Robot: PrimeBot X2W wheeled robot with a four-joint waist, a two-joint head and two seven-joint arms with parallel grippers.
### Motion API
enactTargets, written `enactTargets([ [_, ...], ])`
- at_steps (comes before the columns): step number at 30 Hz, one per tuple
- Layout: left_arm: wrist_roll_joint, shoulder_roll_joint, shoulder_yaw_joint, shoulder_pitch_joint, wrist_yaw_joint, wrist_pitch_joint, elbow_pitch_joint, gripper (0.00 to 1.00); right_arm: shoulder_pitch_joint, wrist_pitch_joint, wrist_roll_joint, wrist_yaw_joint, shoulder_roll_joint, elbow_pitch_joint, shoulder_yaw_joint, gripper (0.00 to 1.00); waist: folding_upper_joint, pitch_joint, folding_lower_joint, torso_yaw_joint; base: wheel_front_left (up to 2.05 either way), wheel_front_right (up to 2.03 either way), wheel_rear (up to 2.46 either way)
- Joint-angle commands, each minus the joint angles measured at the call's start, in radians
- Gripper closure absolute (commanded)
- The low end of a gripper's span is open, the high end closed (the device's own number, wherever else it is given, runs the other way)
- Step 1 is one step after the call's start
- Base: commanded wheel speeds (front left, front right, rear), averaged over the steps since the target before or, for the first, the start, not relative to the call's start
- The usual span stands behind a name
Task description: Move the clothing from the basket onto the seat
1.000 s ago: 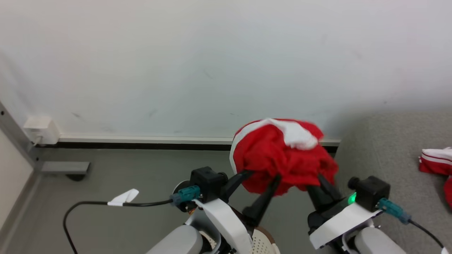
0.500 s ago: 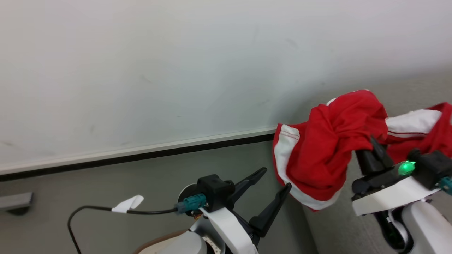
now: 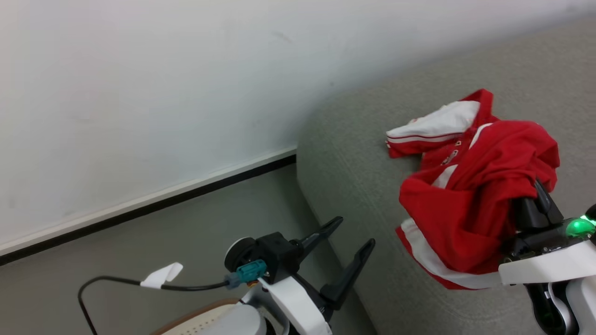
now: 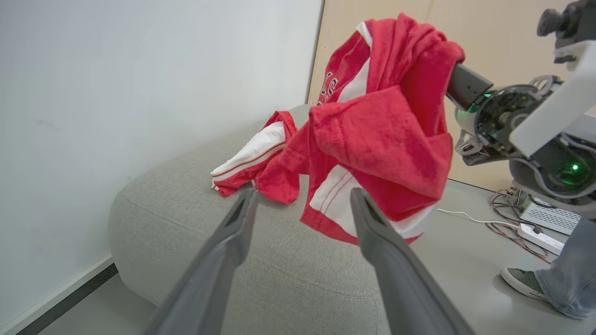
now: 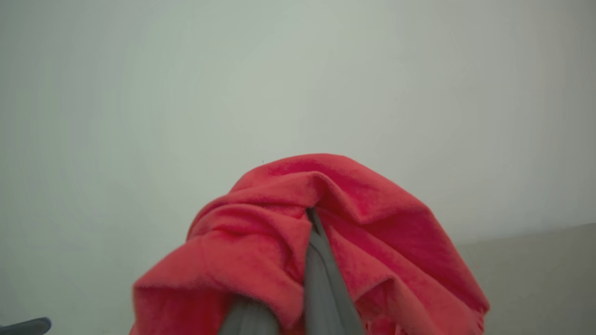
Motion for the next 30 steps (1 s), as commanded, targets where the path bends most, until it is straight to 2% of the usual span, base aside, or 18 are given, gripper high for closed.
enactTargets([
  [1,0.014,0.012,0.002,-0.008,0.0,-0.009,0.006,0.0,0.016,-0.003,-0.002,-0.002,0.008,-0.01,-0.01,1.0,-0.0001,0.025,-0.0001,-0.042,0.0,0.0,0.0],
  [8,0.03,0.018,-0.009,-0.021,0.005,-0.022,0.025,0.0,0.043,-0.003,-0.002,-0.002,0.018,-0.037,-0.044,1.0,-0.0001,0.049,-0.0001,-0.073,0.0,0.0,0.0],
  [14,0.038,0.019,-0.015,-0.04,0.001,-0.013,0.038,0.0,-0.003,-0.003,0.01,-0.002,0.011,-0.04,-0.065,1.0,-0.0001,0.091,-0.0001,-0.057,0.0,0.0,0.0],
  [21,0.052,0.039,-0.015,-0.088,-0.003,0.016,0.025,0.0,-0.158,-0.003,0.043,-0.002,-0.045,0.016,-0.109,1.0,-0.0001,0.2,-0.0001,0.0,0.0,0.0,0.0],
  [30,0.078,0.075,-0.01,-0.163,-0.001,0.066,-0.025,0.0,-0.388,-0.003,0.131,-0.002,-0.18,0.2,-0.236,1.0,-0.0001,0.389,-0.0001,0.102,0.0,0.0,0.0],
])
